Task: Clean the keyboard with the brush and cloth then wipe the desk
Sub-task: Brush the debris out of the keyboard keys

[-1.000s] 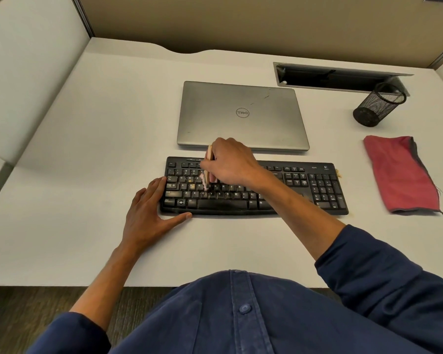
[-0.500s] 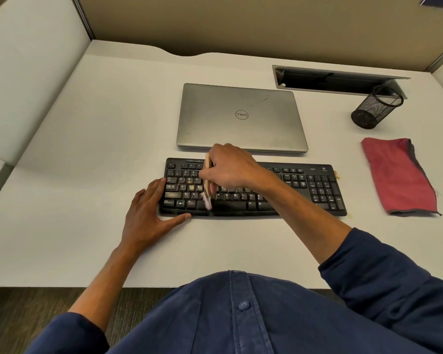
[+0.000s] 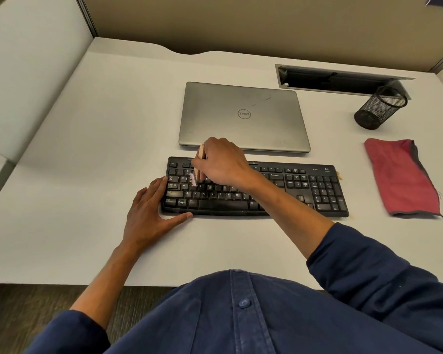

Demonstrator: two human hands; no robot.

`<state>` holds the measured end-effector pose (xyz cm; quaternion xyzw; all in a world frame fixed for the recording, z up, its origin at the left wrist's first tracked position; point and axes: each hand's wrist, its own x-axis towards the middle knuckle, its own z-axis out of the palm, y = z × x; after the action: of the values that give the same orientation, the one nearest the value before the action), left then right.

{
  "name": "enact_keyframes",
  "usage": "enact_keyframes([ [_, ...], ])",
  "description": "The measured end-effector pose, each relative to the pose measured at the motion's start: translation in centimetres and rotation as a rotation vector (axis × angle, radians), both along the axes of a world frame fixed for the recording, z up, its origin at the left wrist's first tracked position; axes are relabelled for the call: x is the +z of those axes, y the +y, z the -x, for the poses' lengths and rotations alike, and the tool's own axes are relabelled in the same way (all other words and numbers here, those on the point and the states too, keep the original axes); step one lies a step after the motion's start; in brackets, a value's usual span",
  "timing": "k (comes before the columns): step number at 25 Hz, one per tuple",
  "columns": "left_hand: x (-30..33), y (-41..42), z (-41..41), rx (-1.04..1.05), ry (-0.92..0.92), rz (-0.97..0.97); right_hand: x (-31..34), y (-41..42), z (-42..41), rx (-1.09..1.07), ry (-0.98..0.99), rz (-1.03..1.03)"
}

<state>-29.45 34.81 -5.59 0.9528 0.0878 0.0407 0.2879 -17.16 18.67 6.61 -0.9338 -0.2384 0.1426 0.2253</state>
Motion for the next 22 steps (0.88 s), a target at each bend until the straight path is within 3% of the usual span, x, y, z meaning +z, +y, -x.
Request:
enact_keyframes([
  [5, -0.3, 0.2, 0.0, -0.015, -0.012, -0.005, 0.4, 0.1, -0.6, 0.019, -0.056, -0.016],
  [10, -0.3, 0.1, 0.0, -0.01, -0.013, -0.006, 0.6, 0.2, -0.8, 0.109, 0.037, 0.052],
  [13, -0.2, 0.1, 0.0, -0.011, -0.007, -0.006, 0.3, 0.7, -0.7, 0.034, -0.052, -0.029],
  [17, -0.5, 0.2, 0.0, -0.006, 0.007, -0.011, 0.4, 1.1, -0.7, 0.088, 0.042, 0.029],
  [22, -0.5, 0.3, -0.1, 0.002, 0.011, -0.006, 0.0, 1.4, -0.3, -0.008, -0.02, -0.056],
])
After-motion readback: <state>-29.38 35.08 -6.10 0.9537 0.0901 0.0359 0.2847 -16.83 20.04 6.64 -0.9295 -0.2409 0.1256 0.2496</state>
